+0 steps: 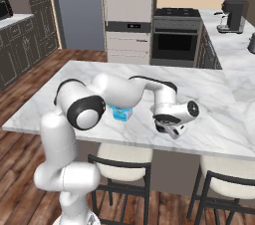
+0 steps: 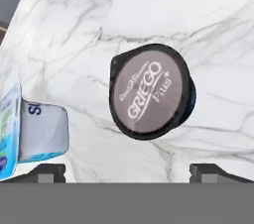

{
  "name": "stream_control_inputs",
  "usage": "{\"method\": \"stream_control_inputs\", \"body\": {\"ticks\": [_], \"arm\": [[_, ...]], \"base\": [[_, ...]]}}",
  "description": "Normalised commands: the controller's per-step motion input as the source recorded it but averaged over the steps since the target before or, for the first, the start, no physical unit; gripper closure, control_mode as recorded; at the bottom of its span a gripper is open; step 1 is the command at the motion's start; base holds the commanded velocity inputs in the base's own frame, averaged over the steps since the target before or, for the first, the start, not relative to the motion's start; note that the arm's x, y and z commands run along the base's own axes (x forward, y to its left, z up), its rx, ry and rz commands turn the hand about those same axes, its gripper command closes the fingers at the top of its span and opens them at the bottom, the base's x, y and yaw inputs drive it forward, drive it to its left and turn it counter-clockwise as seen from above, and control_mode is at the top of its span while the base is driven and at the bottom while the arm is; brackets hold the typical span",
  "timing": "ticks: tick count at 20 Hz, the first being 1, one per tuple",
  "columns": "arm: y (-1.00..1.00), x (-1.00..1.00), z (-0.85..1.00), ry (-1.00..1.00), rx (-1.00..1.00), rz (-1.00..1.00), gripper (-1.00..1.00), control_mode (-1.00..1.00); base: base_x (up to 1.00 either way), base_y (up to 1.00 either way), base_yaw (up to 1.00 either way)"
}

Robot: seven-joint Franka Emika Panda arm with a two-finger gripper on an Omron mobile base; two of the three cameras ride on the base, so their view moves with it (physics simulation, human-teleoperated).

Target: Stack the yogurt containers by placing the smaller containers on top of the larger containers.

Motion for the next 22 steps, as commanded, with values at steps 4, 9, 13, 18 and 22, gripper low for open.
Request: {"method": "stream_control_inputs", "body": {"ticks": [4,9,13,18,22], "arm": [[-0.15,0.22,-0.18,0.01,0.0,0.0,-1.0,-1.0],[-0.15,0.24,-0.18,0.02,0.0,0.0,-1.0,-1.0],[-0.07,0.28,-0.17,0.01,0.0,0.0,-1.0,-1.0],[0.0,0.37,-0.17,0.0,0.0,0.0,-1.0,-1.0],[0.0,0.33,-0.16,0.0,0.0,0.0,-1.0,-1.0]], "base": [[0.0,0.0,0.0],[0.0,0.0,0.0],[0.0,0.0,0.0],[0.0,0.0,0.0],[0.0,0.0,0.0]]}}
